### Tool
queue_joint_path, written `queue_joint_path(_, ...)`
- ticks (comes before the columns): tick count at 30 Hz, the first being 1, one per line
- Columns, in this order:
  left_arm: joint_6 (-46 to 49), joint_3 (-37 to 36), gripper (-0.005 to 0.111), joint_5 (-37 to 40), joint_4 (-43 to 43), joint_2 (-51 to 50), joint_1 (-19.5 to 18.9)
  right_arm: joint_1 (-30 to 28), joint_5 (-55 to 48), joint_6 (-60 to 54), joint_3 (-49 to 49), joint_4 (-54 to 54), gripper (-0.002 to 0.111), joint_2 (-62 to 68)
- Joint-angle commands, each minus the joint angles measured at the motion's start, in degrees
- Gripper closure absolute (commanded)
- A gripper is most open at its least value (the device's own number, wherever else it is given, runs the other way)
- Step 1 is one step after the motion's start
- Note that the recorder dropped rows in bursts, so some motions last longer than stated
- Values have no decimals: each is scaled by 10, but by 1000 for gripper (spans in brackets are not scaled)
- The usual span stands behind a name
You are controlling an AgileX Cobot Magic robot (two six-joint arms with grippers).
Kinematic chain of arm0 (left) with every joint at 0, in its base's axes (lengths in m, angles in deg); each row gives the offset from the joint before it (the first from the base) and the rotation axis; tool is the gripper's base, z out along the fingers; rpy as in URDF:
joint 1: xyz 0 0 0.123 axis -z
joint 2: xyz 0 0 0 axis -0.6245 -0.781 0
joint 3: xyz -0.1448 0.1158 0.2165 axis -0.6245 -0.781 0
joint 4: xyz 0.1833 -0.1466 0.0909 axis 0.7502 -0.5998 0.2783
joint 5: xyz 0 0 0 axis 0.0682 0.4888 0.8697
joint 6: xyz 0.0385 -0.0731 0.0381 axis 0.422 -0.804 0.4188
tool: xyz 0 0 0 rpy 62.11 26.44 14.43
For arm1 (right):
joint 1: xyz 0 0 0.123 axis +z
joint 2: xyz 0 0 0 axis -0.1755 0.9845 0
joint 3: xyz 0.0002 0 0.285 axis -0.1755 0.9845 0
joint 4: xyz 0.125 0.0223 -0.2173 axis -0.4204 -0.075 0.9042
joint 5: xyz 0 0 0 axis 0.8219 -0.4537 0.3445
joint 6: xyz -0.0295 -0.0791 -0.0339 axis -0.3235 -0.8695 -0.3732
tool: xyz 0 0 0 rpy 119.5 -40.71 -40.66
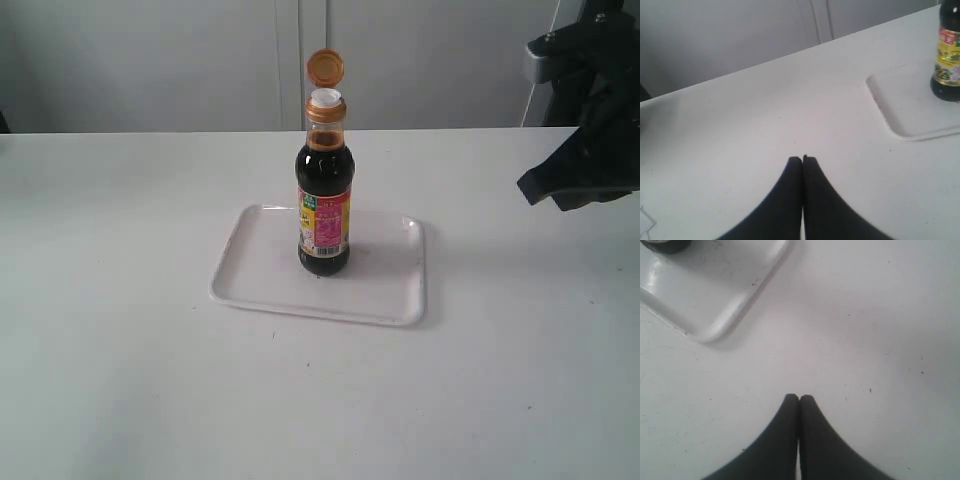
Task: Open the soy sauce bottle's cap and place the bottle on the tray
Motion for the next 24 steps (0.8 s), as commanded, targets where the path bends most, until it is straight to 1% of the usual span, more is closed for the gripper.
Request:
queue_joint_path(1,0,-24,107,-2,-27,32,-50,-3,2,-3,-4,2,108,-5)
queue_joint_path(6,-20,-50,107,-1,-31,64,-98,-3,2,-3,-4,2,108,-5)
queue_joint_path(11,-33,-71,107,2,-36,81,-129,-3,2,-3,-4,2,108,-5)
queue_joint_path(14,-37,-83,107,2,-36,89,-136,-3,2,-3,-4,2,108,-5)
queue_joint_path(24,-49,-131,107,-3,-36,114,-136,-3,2,-3,-4,2,108,-5)
